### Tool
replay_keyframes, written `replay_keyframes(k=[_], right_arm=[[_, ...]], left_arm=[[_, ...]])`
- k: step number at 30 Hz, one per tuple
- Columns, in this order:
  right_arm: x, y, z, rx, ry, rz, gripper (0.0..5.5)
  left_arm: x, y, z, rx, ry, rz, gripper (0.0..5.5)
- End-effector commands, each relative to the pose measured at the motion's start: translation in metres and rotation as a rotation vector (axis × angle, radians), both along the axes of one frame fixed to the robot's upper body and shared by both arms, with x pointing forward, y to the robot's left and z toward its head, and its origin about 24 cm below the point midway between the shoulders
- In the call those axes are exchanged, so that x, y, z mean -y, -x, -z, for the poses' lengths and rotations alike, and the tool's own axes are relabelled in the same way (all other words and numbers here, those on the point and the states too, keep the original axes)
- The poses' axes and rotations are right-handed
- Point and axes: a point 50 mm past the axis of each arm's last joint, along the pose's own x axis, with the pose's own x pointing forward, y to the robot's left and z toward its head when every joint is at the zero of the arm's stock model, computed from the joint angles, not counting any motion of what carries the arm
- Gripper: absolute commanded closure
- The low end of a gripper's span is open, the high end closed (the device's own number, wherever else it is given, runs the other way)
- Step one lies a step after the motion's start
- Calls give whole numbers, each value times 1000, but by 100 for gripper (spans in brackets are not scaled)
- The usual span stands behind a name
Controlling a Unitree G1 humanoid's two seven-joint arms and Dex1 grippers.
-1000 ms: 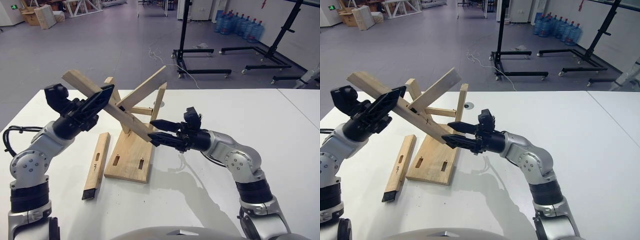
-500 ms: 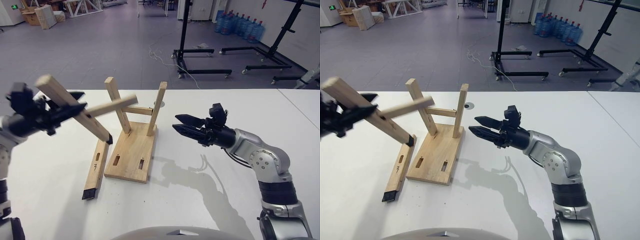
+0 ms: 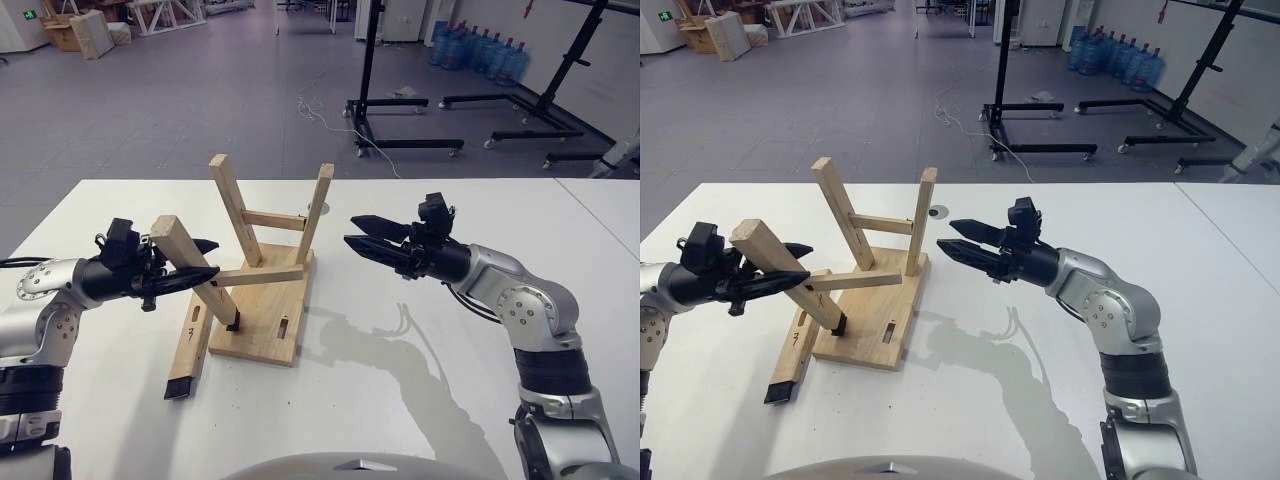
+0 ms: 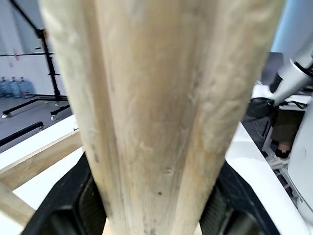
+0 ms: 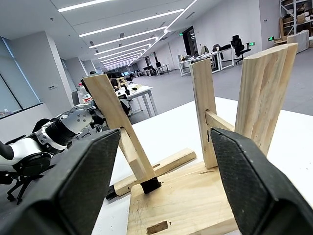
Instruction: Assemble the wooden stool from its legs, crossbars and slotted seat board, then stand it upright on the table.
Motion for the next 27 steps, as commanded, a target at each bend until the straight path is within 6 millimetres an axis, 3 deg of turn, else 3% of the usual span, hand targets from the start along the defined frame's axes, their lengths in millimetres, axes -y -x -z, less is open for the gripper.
replay_keyframes(k=[1,15,27], right_arm=[[-4,-1,-3,10,8,-16,213],[-11,2,4,-5,7,-24,213],[-15,6,9,-22,-4,-19,213]], left_arm=[[-7,0,7,-54,-133,6,341],[-16,-18,-5,31,-204,-7,345],[-18,-26,-35,147,-263,8,346]])
